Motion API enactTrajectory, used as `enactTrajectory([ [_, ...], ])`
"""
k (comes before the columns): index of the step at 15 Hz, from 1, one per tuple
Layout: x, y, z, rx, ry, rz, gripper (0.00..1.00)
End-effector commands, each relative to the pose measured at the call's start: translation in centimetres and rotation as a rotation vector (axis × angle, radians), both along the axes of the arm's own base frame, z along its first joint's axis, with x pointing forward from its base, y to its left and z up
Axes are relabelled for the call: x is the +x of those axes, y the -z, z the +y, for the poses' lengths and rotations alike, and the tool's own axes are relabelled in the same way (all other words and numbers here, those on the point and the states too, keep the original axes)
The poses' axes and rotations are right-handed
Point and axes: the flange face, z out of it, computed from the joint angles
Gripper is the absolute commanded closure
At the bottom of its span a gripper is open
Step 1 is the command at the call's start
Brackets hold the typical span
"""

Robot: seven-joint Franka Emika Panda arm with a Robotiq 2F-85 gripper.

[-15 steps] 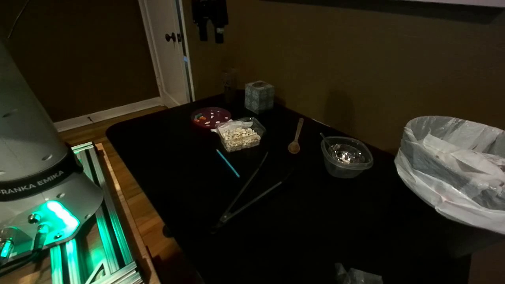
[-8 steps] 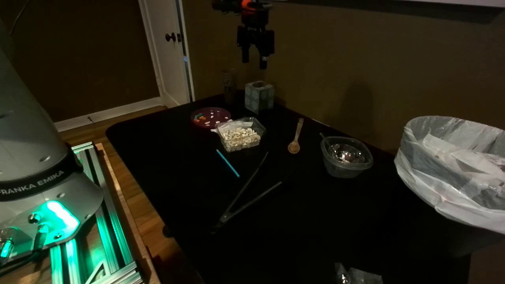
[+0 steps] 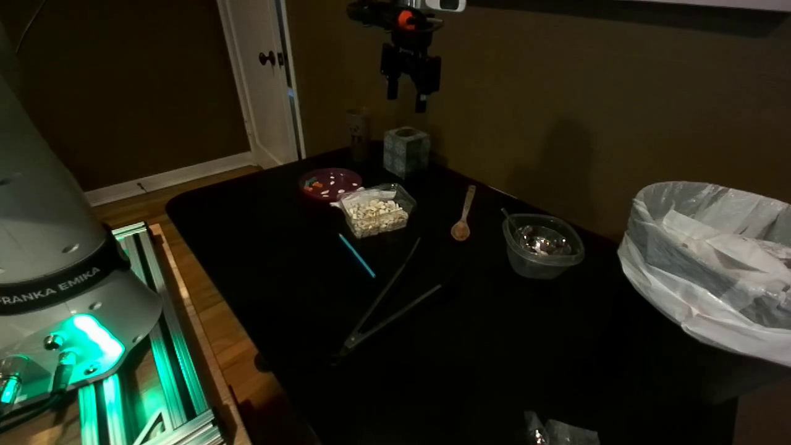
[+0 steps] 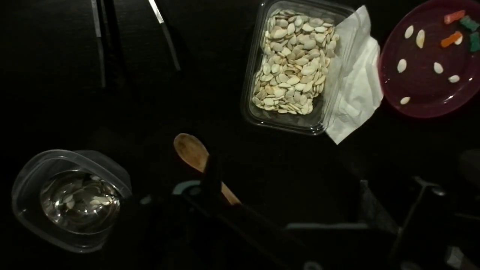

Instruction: Put the wooden spoon in the clear container on the left.

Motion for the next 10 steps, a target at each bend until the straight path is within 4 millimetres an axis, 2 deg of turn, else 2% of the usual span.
enactTrajectory([
  [1, -0.1, -0.1, 0.0, 0.0, 0.0, 0.0, 0.0],
  [4, -0.2, 0.0, 0.0, 0.0, 0.0, 0.003, 0.0],
  [6, 0.6, 1.1, -0.7, -0.045, 0.043, -0.038, 0.0],
  [10, 3.8, 5.7, -1.2, -0.043, 0.023, -0.06, 0.0],
])
